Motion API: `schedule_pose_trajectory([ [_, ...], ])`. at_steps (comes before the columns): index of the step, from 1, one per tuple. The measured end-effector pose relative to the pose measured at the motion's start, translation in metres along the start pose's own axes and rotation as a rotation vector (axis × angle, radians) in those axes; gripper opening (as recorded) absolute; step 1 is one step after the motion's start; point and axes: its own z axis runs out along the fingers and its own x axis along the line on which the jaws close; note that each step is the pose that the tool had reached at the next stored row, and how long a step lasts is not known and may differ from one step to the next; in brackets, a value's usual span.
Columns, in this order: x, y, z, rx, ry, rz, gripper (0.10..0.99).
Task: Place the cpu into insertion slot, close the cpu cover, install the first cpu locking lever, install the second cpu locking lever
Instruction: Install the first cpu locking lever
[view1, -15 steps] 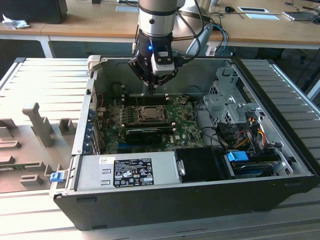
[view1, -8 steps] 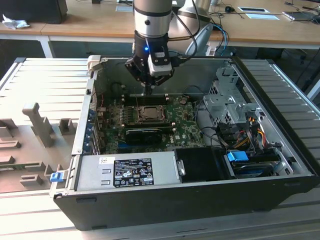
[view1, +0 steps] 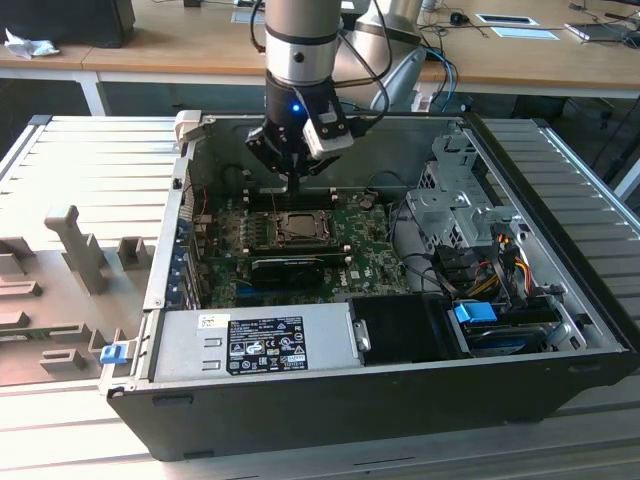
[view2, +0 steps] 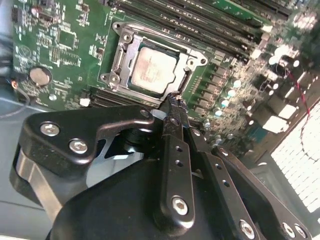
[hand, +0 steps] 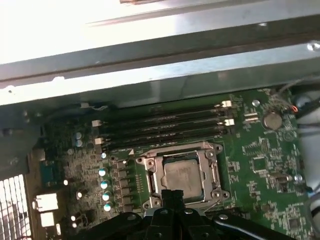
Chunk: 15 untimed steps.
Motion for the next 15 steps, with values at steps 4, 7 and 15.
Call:
schedule_pose_trajectory([
  [4, 0.0182, -0.0025, 0.0035, 0.000, 0.0004, -0.010, 0.106],
  [7, 0.0288, -0.0037, 0.0056, 0.000, 0.0006, -0.015, 0.106],
  [15, 0.0364, -0.0028, 0.0094, -0.003, 0.0044, -0.106, 0.106],
])
